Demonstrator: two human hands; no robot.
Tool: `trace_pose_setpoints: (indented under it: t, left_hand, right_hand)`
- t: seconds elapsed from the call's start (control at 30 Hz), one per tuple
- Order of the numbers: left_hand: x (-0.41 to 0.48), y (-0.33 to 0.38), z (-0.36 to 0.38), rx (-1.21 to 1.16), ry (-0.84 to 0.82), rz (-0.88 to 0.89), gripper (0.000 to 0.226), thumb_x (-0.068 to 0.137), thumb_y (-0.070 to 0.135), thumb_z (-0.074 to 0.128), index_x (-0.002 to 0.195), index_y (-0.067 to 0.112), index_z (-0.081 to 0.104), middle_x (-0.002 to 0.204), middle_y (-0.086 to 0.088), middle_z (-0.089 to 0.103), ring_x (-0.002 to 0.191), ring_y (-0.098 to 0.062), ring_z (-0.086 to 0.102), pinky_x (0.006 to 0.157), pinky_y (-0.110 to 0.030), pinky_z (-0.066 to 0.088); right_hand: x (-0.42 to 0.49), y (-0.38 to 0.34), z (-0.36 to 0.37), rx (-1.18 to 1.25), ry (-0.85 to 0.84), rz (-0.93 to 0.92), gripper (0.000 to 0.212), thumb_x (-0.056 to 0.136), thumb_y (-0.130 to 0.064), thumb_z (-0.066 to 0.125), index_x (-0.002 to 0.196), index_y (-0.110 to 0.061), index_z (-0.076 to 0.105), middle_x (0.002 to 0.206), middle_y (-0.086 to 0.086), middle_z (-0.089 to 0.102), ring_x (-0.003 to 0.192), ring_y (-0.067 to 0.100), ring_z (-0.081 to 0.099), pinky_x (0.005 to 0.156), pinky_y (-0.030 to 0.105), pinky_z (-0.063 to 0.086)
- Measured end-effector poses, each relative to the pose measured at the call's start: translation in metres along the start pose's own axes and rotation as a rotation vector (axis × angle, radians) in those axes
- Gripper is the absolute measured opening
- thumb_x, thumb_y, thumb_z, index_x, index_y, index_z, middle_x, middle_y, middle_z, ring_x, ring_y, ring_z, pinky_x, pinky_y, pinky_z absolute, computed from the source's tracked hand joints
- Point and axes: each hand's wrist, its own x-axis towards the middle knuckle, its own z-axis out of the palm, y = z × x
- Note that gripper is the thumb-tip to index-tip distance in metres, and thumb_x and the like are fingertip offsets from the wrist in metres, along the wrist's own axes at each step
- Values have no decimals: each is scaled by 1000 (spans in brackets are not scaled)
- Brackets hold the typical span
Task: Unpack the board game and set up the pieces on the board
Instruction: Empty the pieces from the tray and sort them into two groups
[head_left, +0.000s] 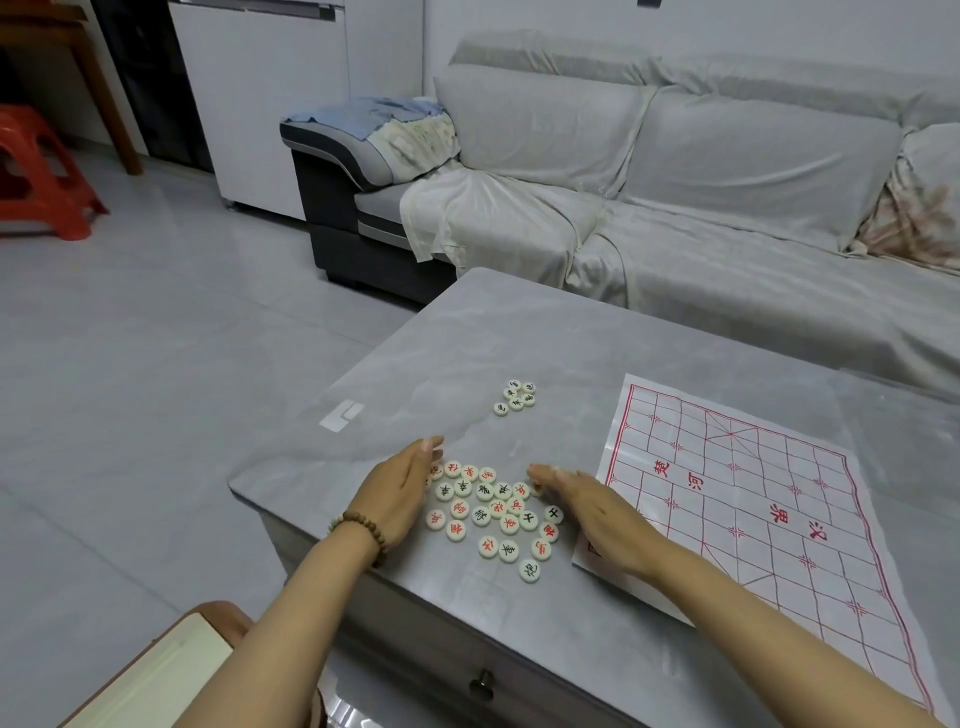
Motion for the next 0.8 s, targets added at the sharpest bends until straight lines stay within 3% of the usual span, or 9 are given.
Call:
trace_pose_setpoints:
  t: [0.17,0.23,0.37,0.47,0.6,0.8]
  left_hand:
    - [-7,1,-9,93,36,57,43,100,43,17,134,37,43,120,16,62,100,3,51,80,-4,33]
    - [-9,3,-8,130,17,72,43,100,42,16,135,39,40,117,16,64,102,0,54,82,-9,36]
    - [-6,-1,-2,166,-27,92,46,99,46,13,138,40,37,128,16,58,125,-9,46,108,-33,34]
    - [-1,-1,-1,111,-10,84,46,100,45,15,139,36,36,132,14,54,125,-6,46,108,-33,36]
    - [3,-6,1,94,-17,64,49,99,47,15,140,34,37,134,12,52,126,-8,45,107,-37,38]
    - [8,-10,0,102,23,53,49,98,49,15,138,34,39,133,13,54,125,-8,46,107,-36,37]
  right_hand:
    - [6,-14,9,-238,-89,-132,60,96,-56,7,145,-33,32,150,-20,28,137,-12,14,117,20,-2]
    - [8,-20,16,-298,-119,-188,53,99,-48,13,145,-32,33,151,-20,29,139,-9,15,118,22,-3]
    - [9,-23,20,-425,-139,-241,57,97,-49,11,144,-30,36,150,-18,31,140,-7,17,118,28,-6]
    - [8,-22,16,-489,-131,-257,67,91,-56,5,144,-30,36,150,-18,31,140,-6,19,118,28,-9]
    - [18,-18,10,-469,-97,-203,51,100,-45,16,144,-30,36,150,-16,34,139,-5,21,118,28,-9]
    - [56,-20,2,-459,-29,-115,54,100,-46,13,144,-24,36,150,-10,37,139,0,26,118,31,-8]
